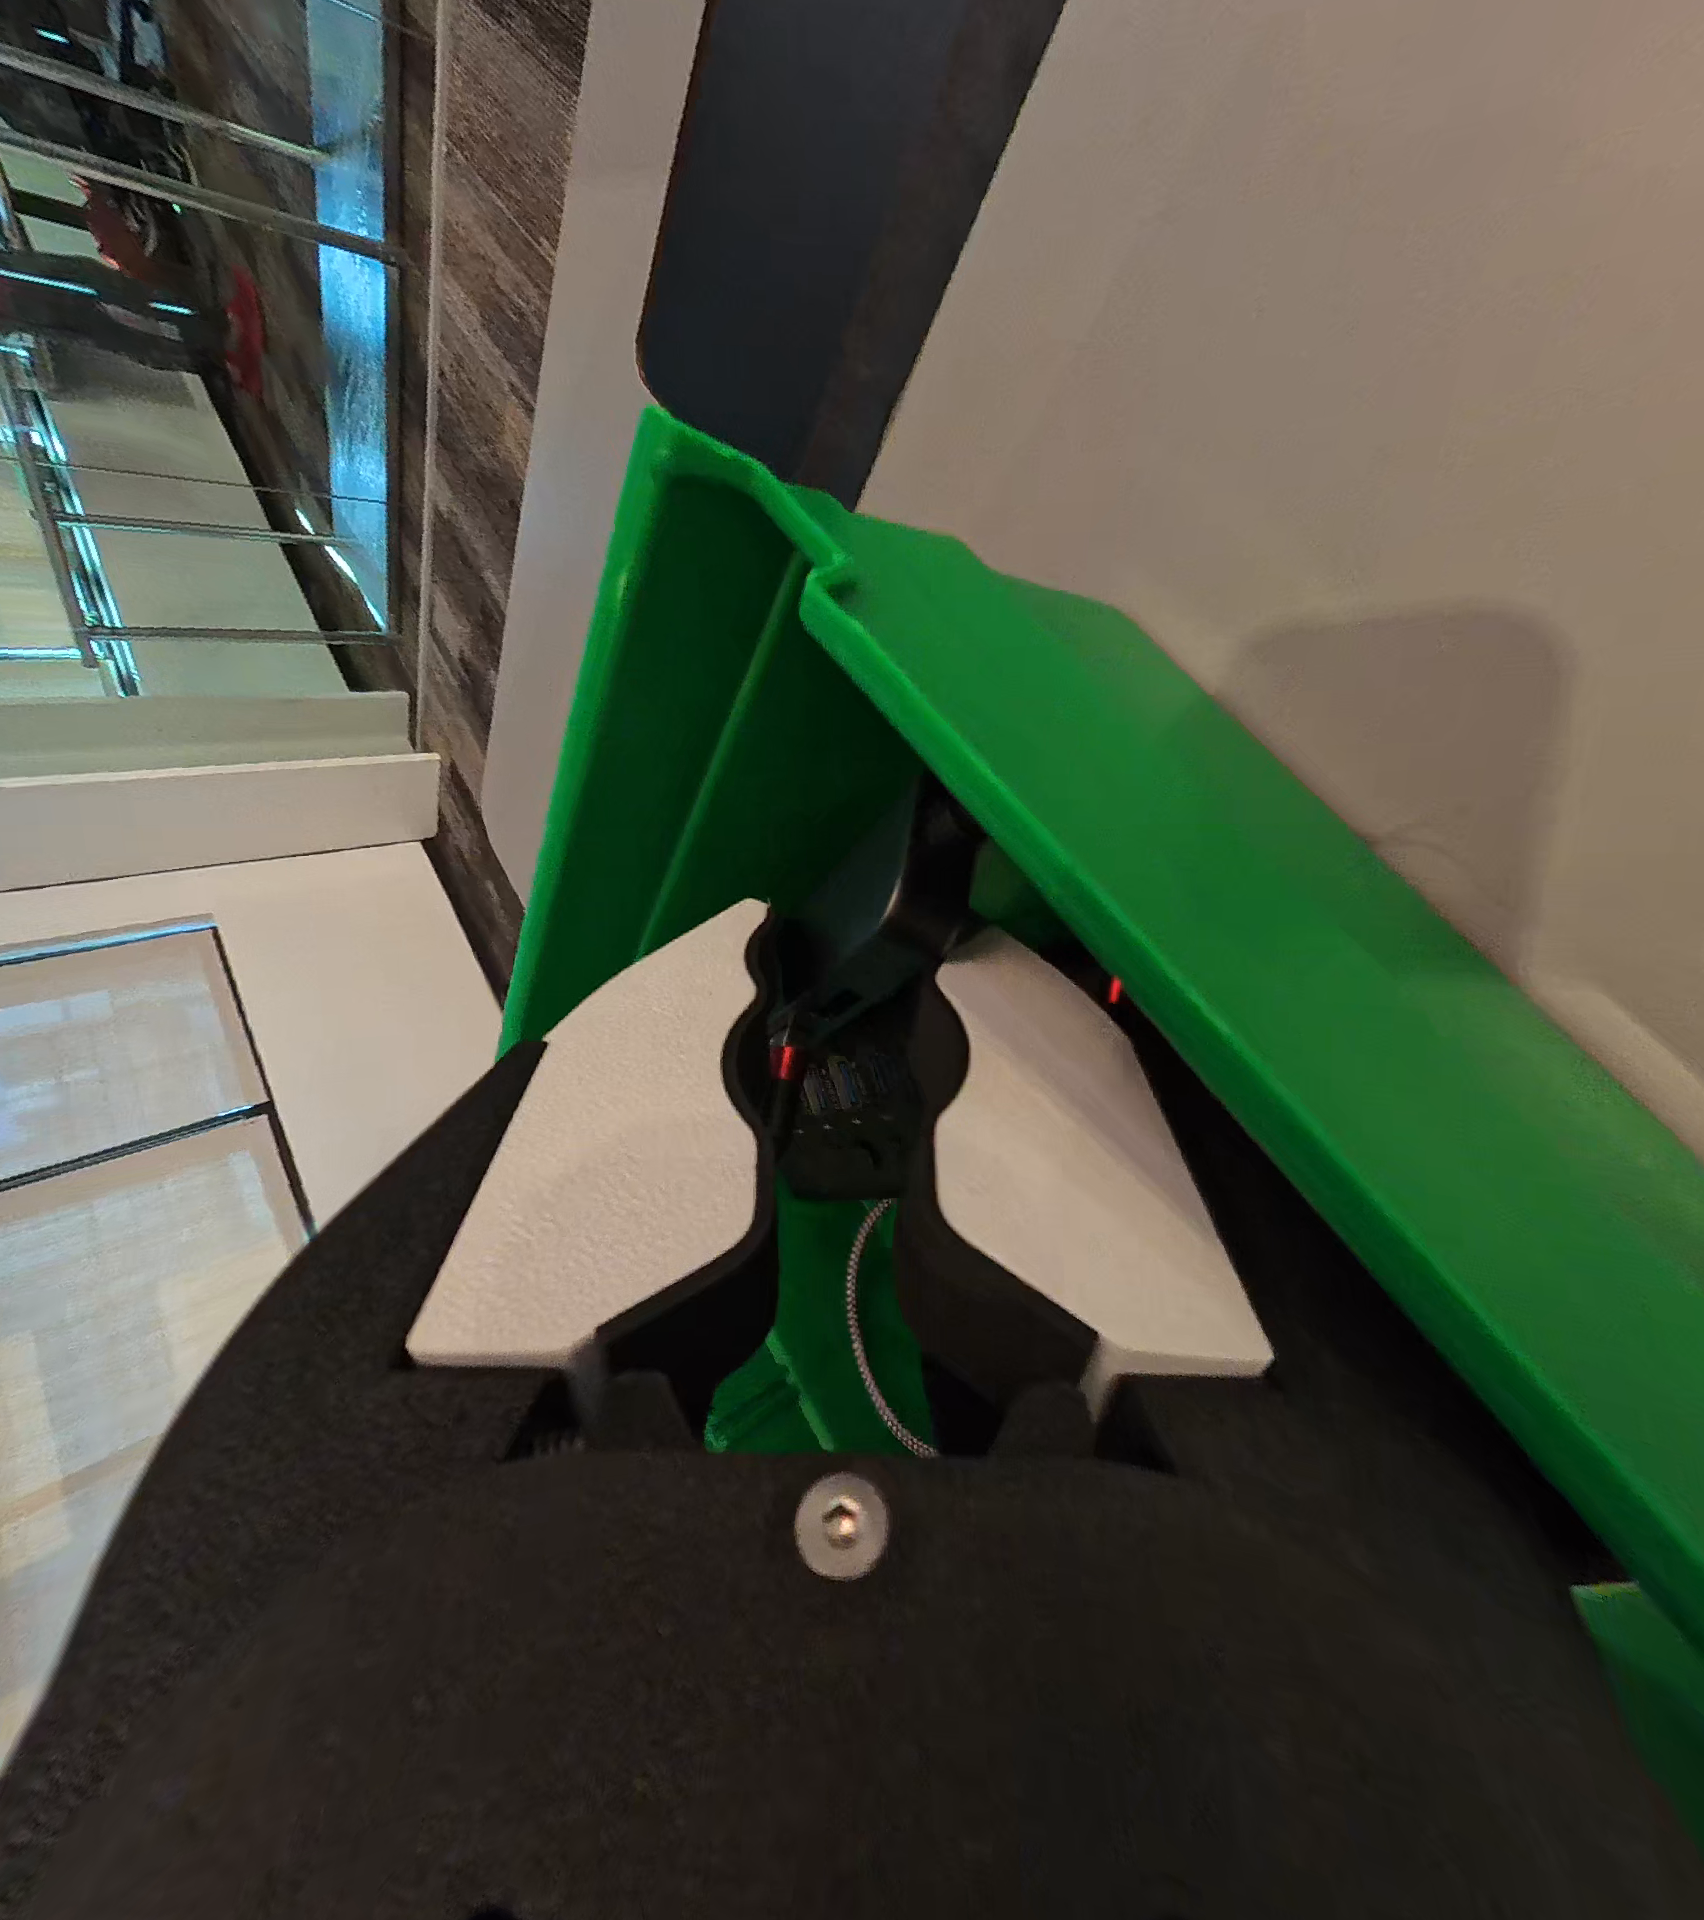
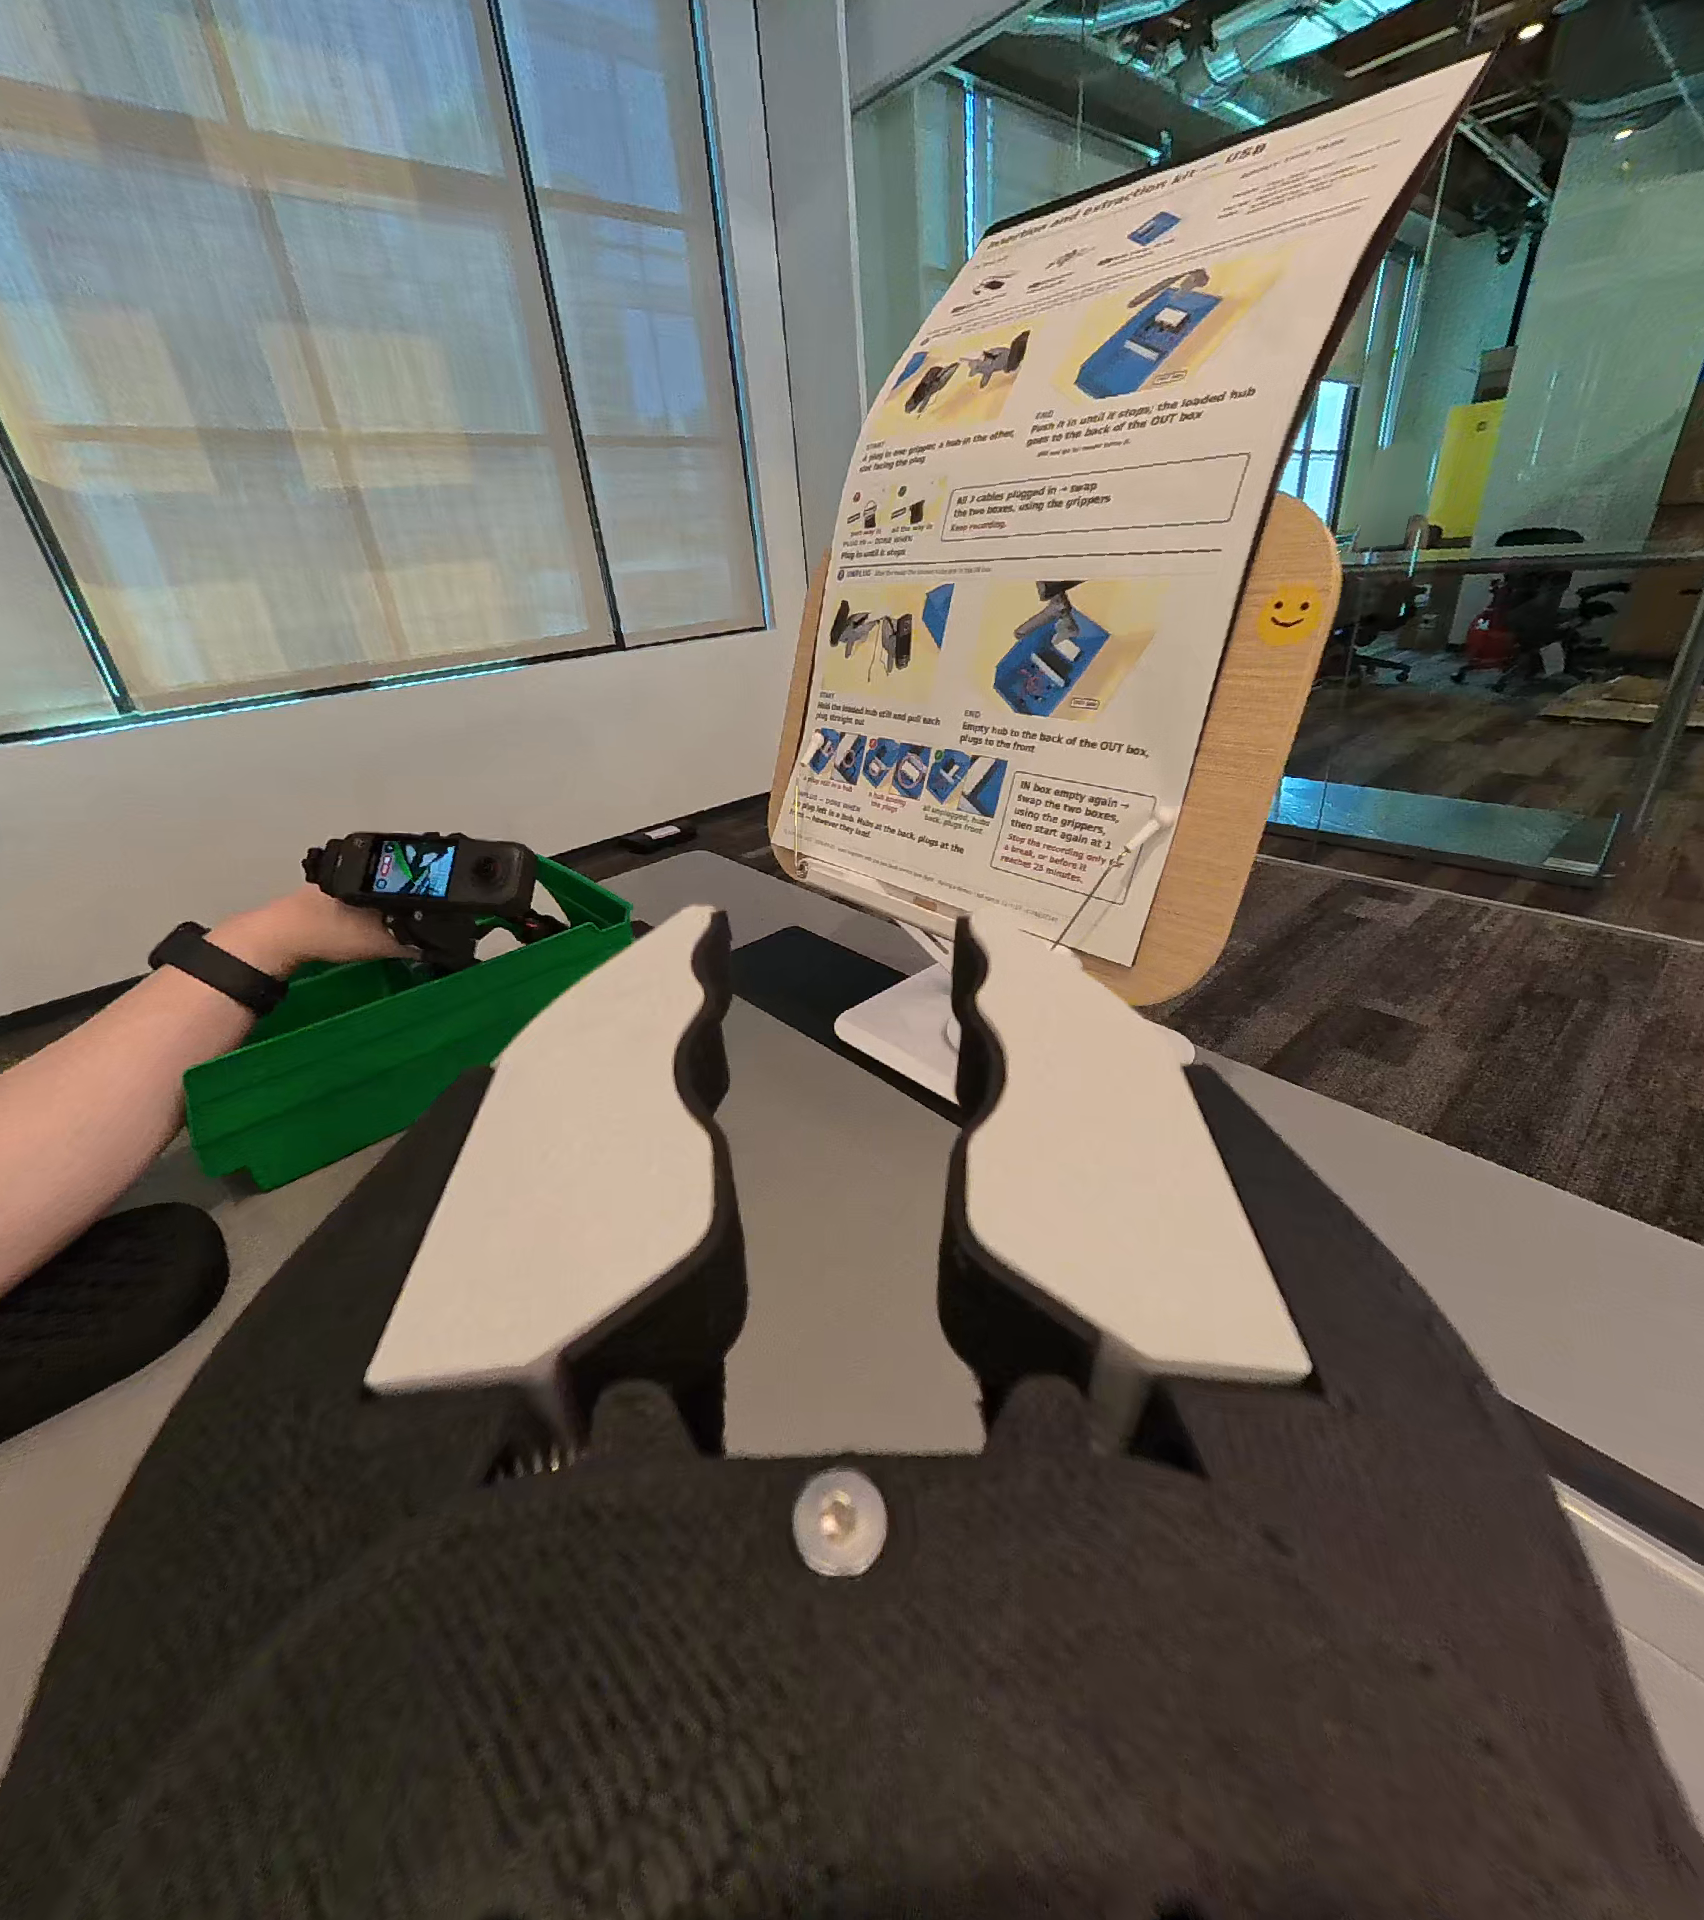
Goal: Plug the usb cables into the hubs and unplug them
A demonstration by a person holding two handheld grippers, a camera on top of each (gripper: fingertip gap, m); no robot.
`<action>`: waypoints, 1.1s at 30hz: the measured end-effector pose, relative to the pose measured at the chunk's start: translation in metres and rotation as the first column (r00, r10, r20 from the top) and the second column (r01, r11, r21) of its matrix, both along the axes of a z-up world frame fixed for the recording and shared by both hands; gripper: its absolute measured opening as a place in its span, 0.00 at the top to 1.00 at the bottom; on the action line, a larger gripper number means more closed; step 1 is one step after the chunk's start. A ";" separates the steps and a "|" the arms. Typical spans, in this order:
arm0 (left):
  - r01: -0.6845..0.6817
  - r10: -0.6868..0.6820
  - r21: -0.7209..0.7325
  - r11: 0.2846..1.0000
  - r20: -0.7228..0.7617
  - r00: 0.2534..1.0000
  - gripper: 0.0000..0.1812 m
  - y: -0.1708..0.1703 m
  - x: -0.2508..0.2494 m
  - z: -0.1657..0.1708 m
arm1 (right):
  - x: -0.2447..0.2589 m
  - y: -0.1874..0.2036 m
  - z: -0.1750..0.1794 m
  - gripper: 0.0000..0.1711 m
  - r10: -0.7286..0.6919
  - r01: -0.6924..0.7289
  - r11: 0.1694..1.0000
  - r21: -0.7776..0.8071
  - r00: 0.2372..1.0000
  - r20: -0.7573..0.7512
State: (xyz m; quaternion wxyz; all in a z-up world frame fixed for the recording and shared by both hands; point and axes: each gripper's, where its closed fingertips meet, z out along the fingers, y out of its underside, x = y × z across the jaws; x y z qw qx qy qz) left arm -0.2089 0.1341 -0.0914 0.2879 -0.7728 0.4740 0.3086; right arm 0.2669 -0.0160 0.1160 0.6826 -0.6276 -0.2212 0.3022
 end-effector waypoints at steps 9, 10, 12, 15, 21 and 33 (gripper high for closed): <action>-0.090 -0.029 0.311 0.946 0.358 0.933 0.94 -0.030 0.004 0.125 | -0.004 -0.003 0.002 0.77 -0.005 0.005 1.000 0.019 0.999 0.035; -0.108 -0.043 0.345 0.932 0.401 0.915 0.94 -0.039 0.004 0.143 | -0.004 -0.003 0.002 0.77 -0.006 0.005 1.000 0.018 0.999 0.037; -0.135 -0.088 0.407 0.903 0.484 0.871 0.94 -0.059 0.007 0.178 | -0.005 -0.003 0.001 0.77 -0.004 0.003 1.000 0.015 0.999 0.044; -0.137 -0.256 0.519 0.844 0.613 0.748 0.94 -0.093 0.024 0.231 | -0.010 -0.003 -0.002 0.78 -0.001 0.001 1.000 0.010 0.998 0.063; 0.073 -0.613 0.608 0.790 0.785 0.094 0.94 -0.187 0.097 0.311 | -0.034 0.003 -0.005 0.78 -0.013 0.009 1.000 0.029 0.993 0.120; 0.448 -0.254 0.378 0.810 0.915 -0.314 0.94 -0.215 0.238 0.281 | -0.176 -0.081 0.047 0.69 -0.325 -0.003 0.713 0.701 0.885 0.335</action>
